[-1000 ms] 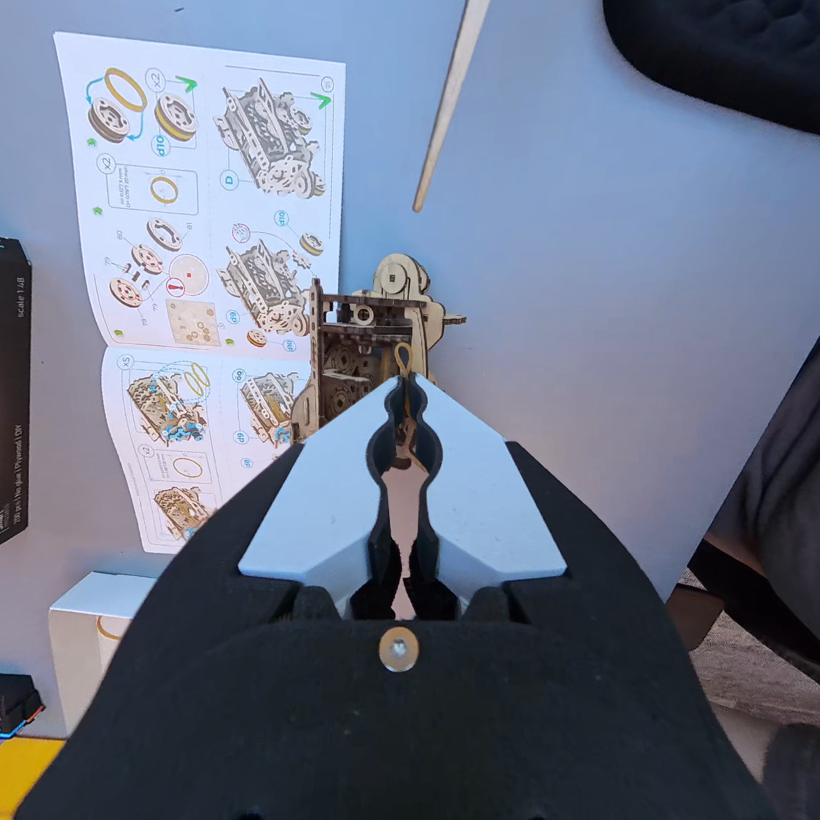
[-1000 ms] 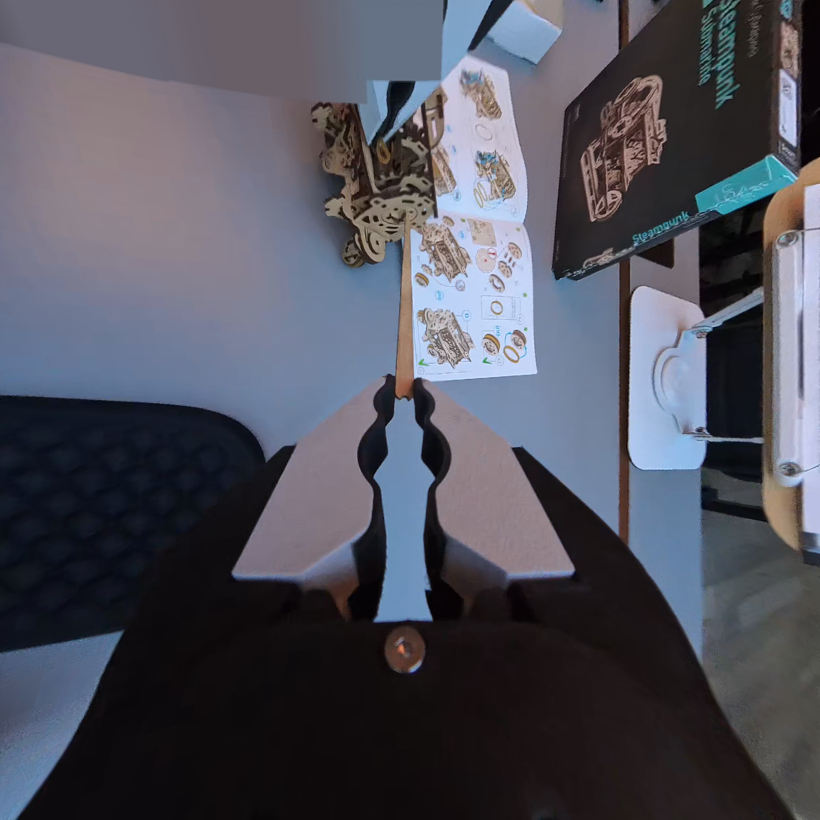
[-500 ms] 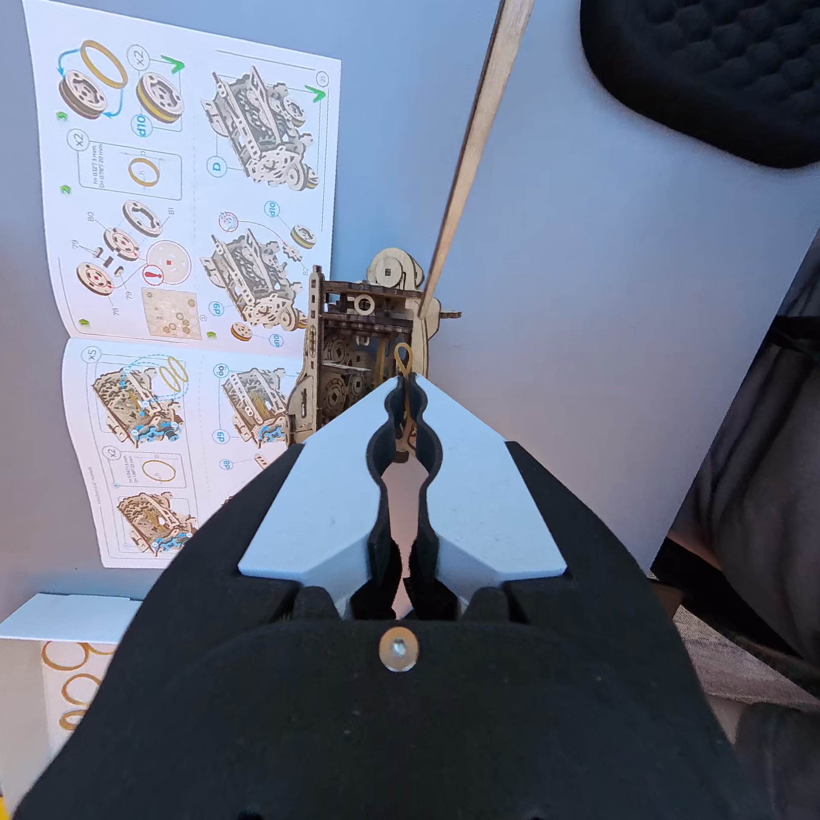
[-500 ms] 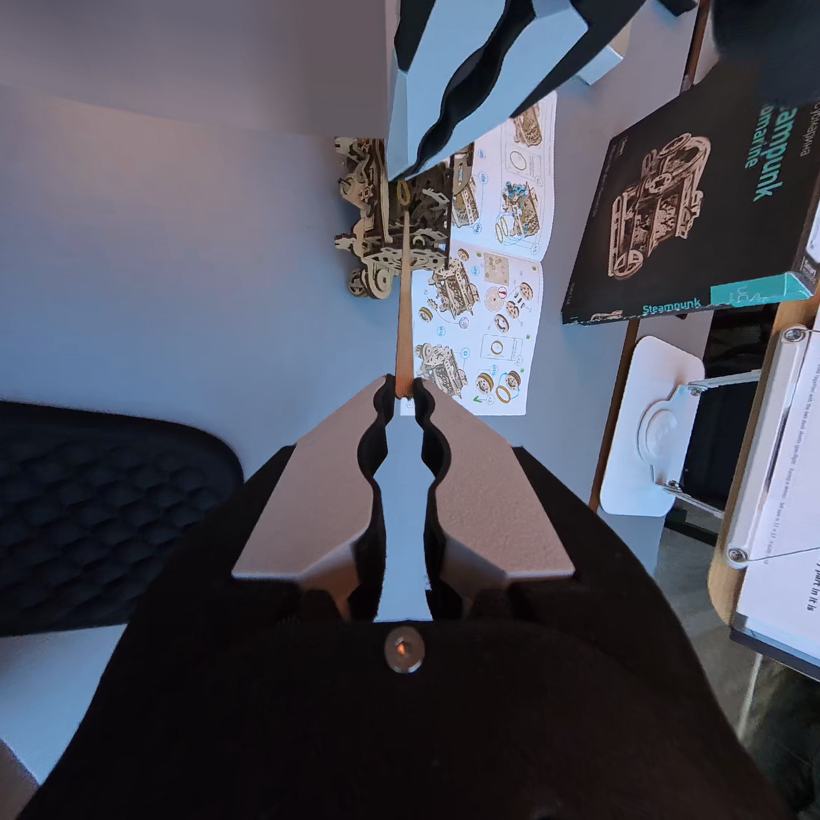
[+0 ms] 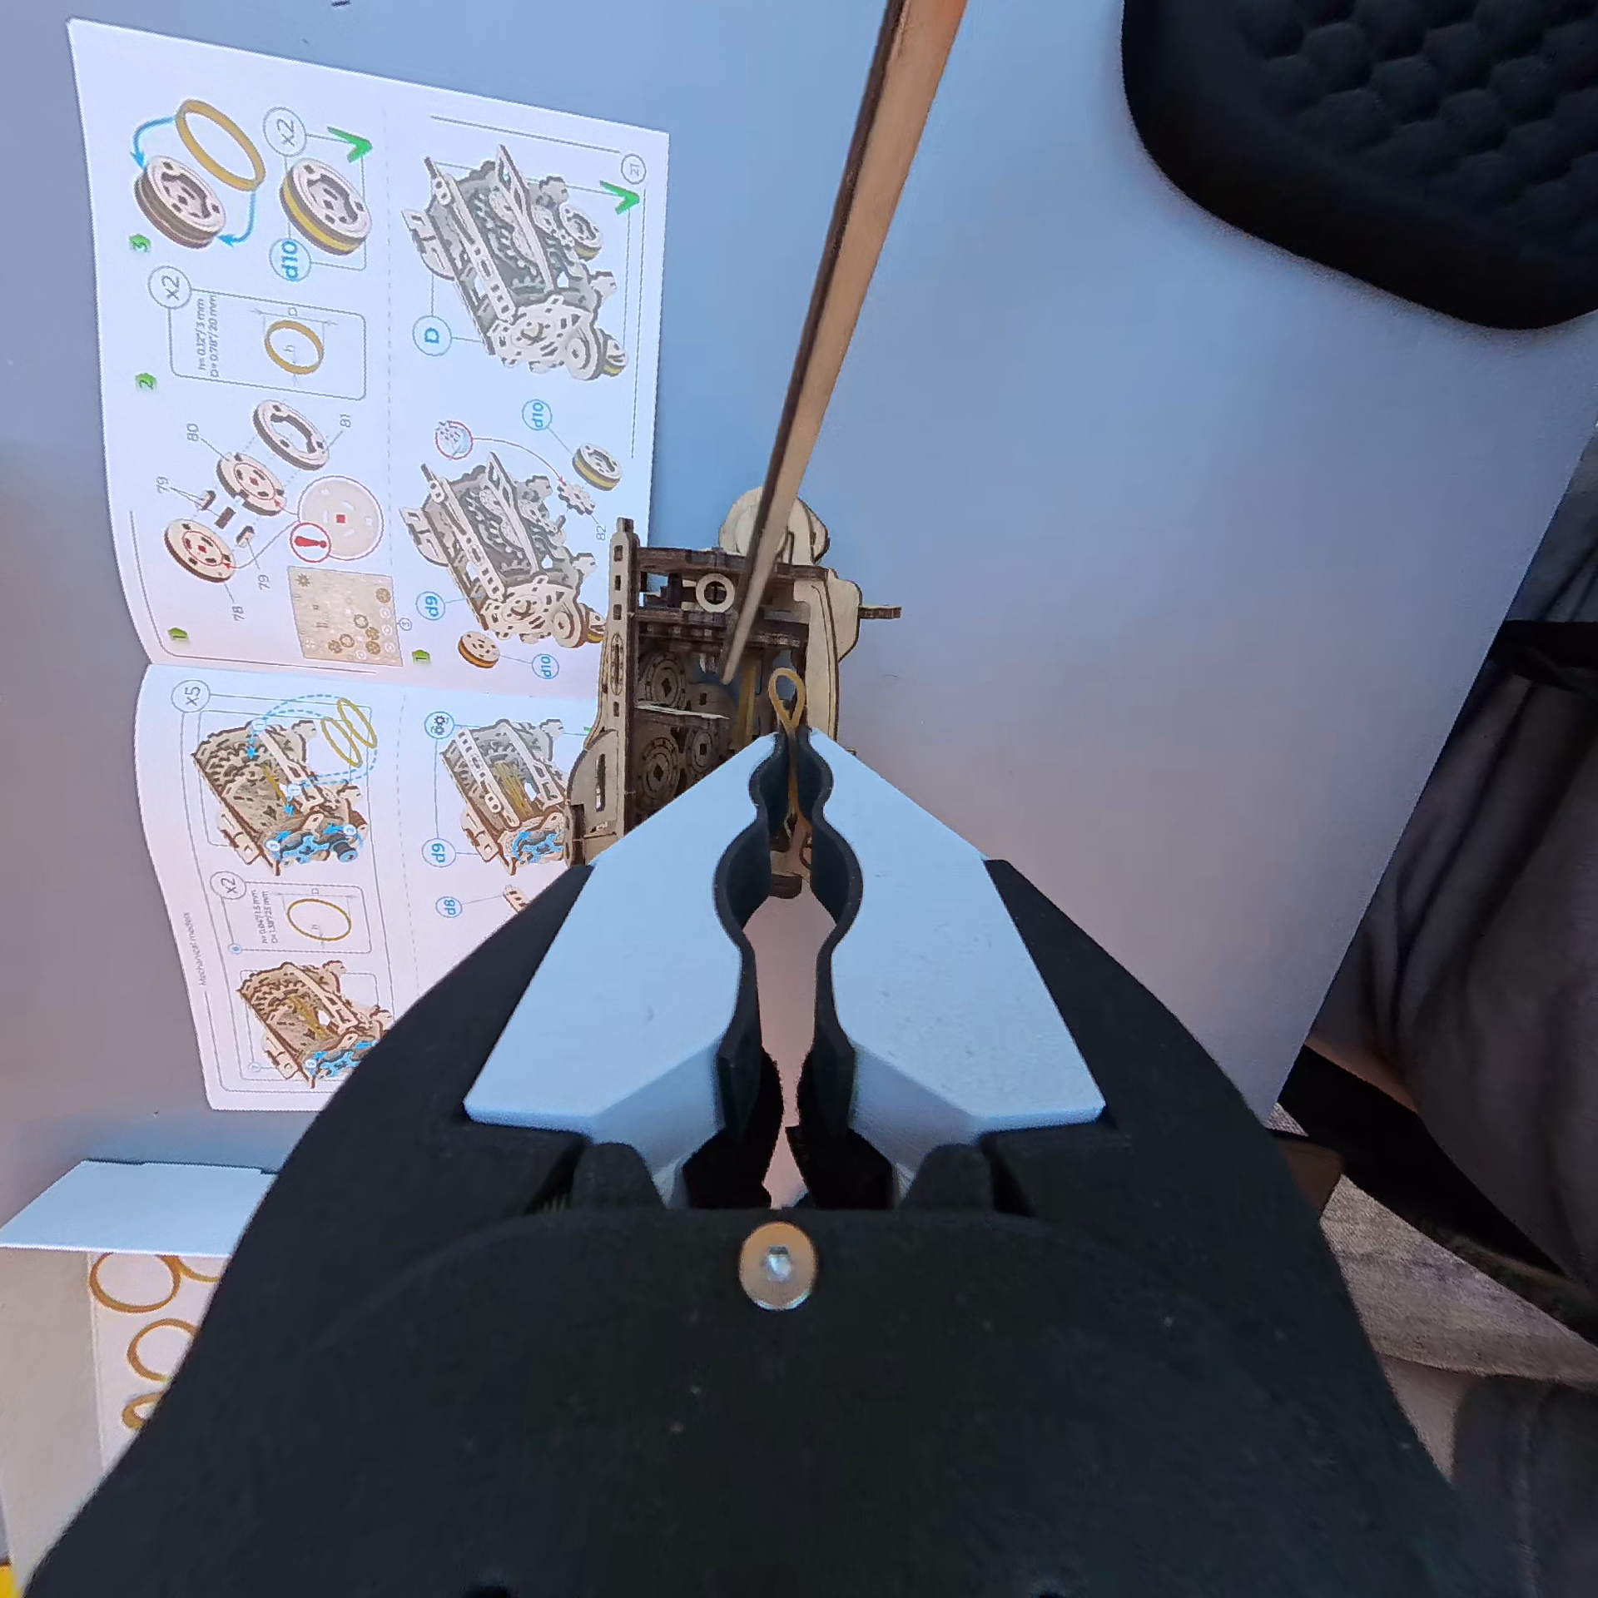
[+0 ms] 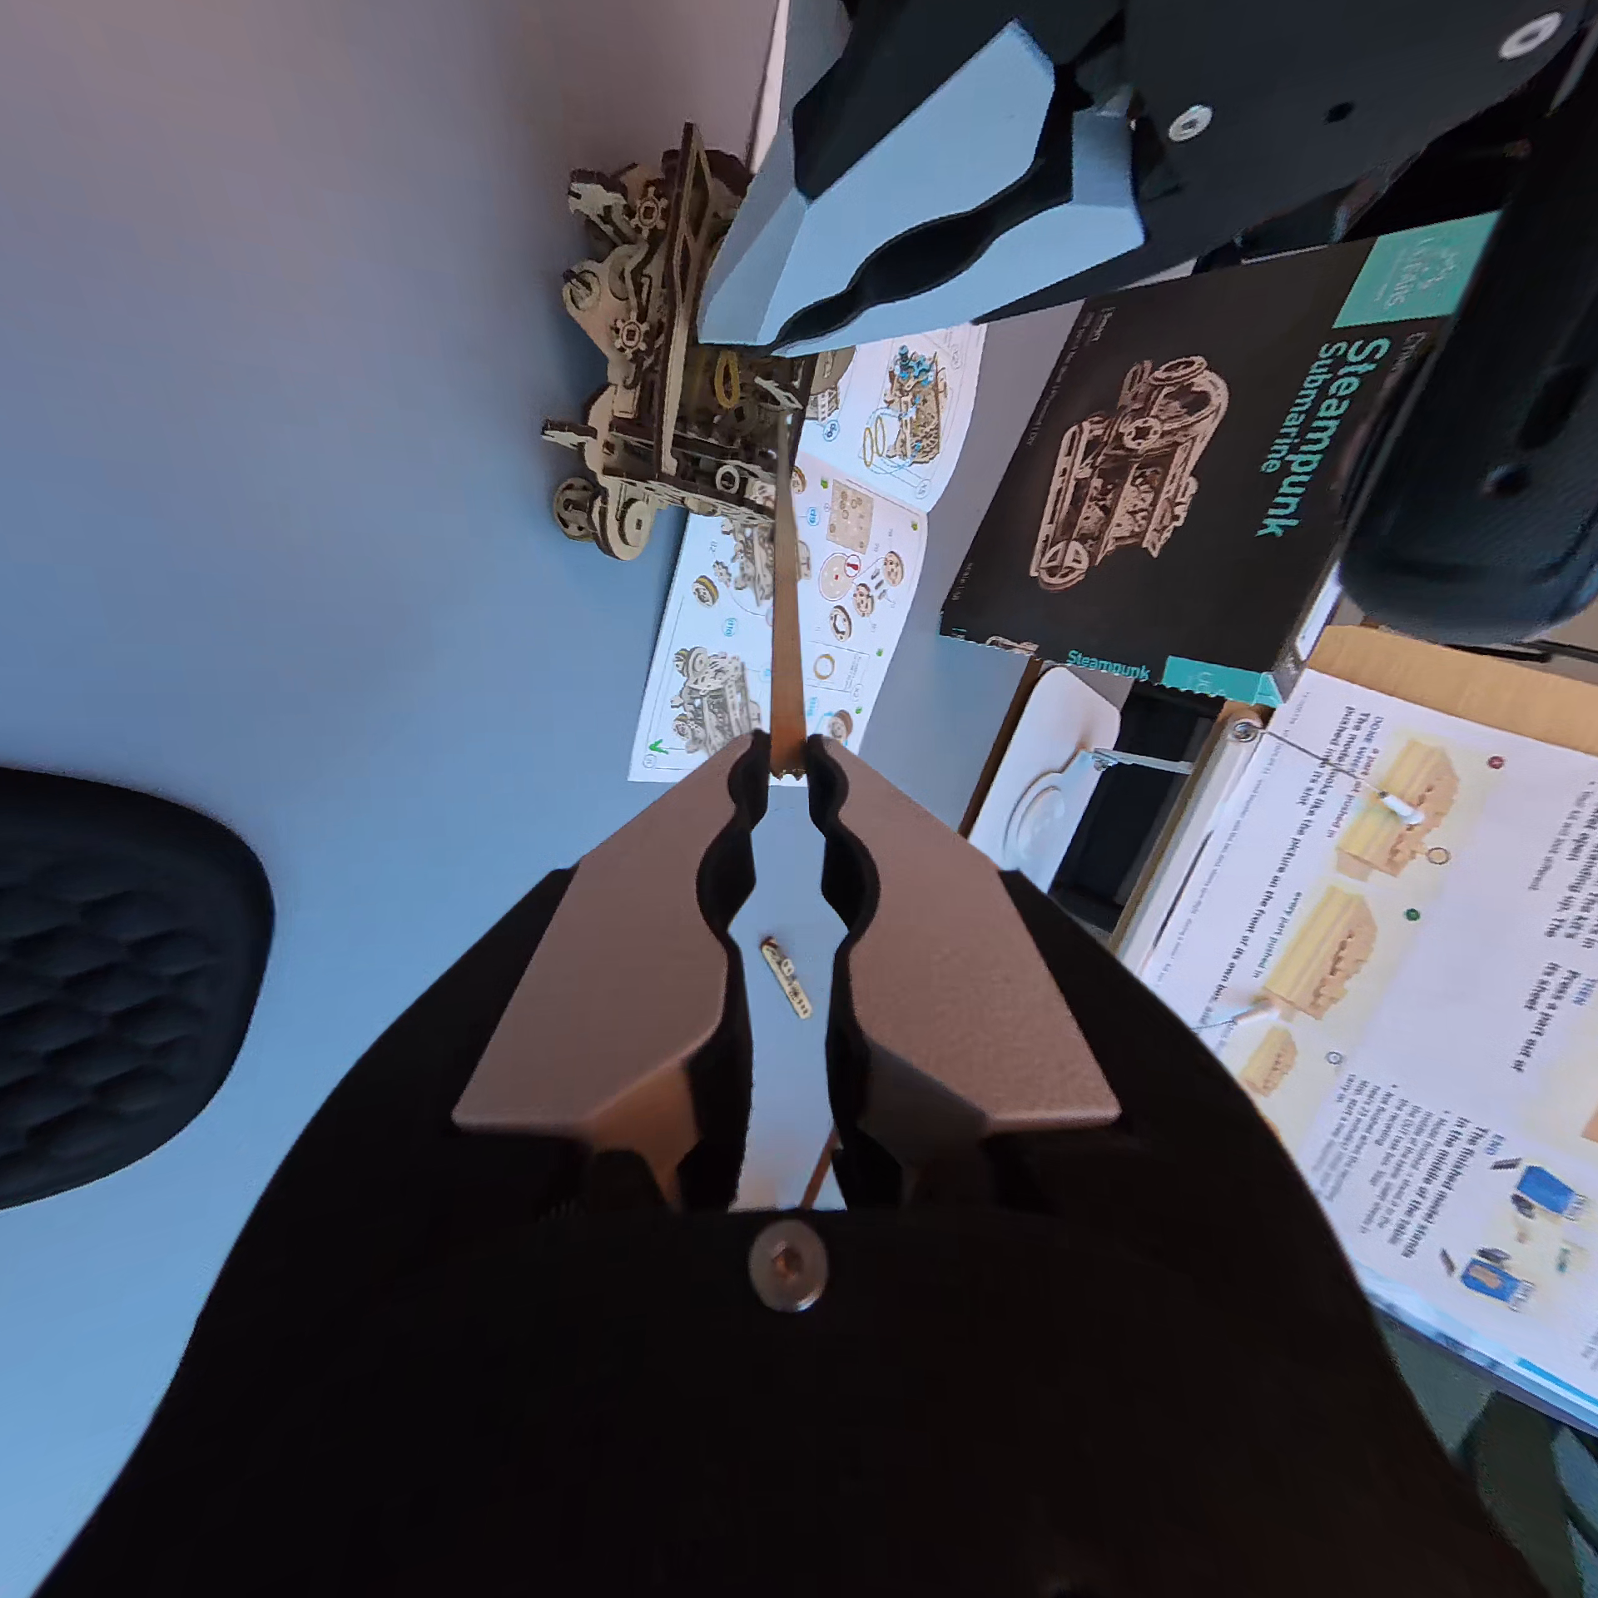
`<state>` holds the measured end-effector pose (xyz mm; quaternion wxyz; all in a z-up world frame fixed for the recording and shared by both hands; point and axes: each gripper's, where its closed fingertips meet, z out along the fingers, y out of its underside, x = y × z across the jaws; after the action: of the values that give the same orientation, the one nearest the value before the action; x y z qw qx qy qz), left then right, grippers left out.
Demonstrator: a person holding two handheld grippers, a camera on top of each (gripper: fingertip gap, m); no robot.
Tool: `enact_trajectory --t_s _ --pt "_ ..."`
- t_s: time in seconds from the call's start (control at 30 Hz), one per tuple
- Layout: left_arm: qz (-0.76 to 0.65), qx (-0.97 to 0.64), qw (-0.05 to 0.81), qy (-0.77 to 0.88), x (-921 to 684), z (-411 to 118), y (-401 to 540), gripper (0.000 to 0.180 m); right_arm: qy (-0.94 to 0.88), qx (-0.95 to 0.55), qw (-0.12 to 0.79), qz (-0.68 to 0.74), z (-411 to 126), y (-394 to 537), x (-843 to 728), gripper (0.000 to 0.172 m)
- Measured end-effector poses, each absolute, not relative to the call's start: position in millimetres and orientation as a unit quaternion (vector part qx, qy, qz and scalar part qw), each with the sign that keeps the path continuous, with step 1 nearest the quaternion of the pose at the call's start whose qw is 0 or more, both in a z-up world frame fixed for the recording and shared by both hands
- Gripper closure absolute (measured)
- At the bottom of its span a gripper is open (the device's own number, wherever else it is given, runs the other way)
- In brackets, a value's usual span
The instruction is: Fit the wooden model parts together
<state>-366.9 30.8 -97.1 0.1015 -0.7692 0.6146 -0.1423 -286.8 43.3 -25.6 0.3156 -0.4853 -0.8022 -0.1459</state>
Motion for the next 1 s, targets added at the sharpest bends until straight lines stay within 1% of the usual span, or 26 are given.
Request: enact_trajectory --t_s 0.03,0.27,0.53,0.63,0.87,1.0 --pt "-0.143 -0.768 0.102 0.615 -366.7 -97.0 30.5 0.180 -0.806 -0.476 0.318 -0.151 -24.8 43.0 -287.9 0.165" --pt "-0.158 -0.760 0.095 0.624 -366.0 -96.3 25.7 0.180 -0.837 -0.399 0.328 -0.179 -23.4 36.8 -296.5 0.165" --pt "-0.160 -0.756 0.094 0.628 -367.2 -95.7 23.2 0.180 -0.843 -0.390 0.334 -0.161 -22.5 30.7 -296.3 0.164" --pt "-0.155 -0.754 0.095 0.631 -367.0 -95.8 22.4 0.180 -0.842 -0.386 0.333 -0.174 -21.1 32.2 -294.6 0.164" --pt "-0.147 -0.759 0.101 0.626 -371.5 -93.8 26.6 0.180 -0.818 -0.424 0.349 -0.170 -18.4 37.1 -282.4 0.165" --pt "-0.136 -0.765 0.116 0.619 -376.8 -89.2 34.4 0.180 -0.795 -0.496 0.333 -0.102 -42.4 26.5 -260.3 0.164"
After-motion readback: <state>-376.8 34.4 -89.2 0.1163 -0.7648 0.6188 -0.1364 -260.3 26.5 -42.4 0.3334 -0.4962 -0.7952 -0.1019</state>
